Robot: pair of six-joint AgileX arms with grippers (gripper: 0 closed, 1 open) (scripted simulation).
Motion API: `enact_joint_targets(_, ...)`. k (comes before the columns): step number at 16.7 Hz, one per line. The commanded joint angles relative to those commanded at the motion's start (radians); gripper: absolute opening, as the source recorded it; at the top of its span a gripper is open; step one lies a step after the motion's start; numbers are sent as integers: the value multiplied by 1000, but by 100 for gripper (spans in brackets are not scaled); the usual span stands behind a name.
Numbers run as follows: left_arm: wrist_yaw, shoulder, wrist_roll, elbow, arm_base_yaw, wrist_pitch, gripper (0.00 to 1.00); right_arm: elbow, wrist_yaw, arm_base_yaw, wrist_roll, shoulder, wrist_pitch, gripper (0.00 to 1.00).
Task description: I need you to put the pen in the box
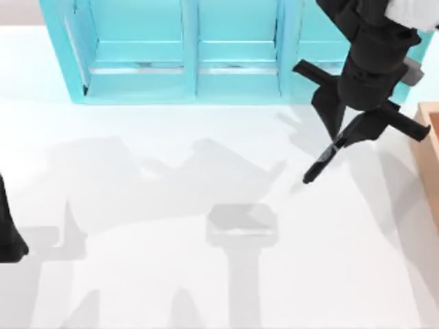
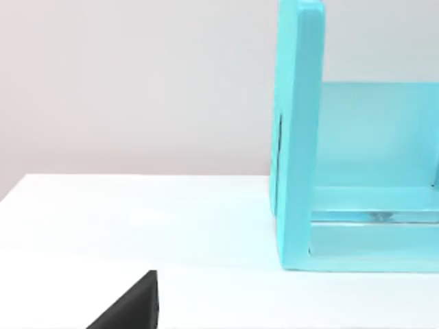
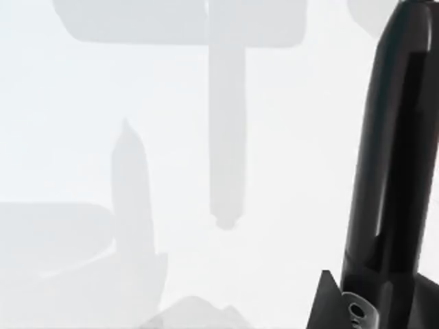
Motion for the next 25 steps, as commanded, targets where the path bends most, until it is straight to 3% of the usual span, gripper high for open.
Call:
enact_joint_targets(11,0,0,0,0,0,0,100,-188,2,-729,-21,-178,-31,0)
enact_joint_targets(14,0,0,0,0,0,0,100,-225,-2,-864,-27,-223,-30,0)
enact_joint_targets(21,0,0,0,0,0,0,100,-233,-5,-900,-25,-233,-27,0)
enact_joint_targets(25,0,0,0,0,0,0,100,-246,-28,-838,49,-210,81,0)
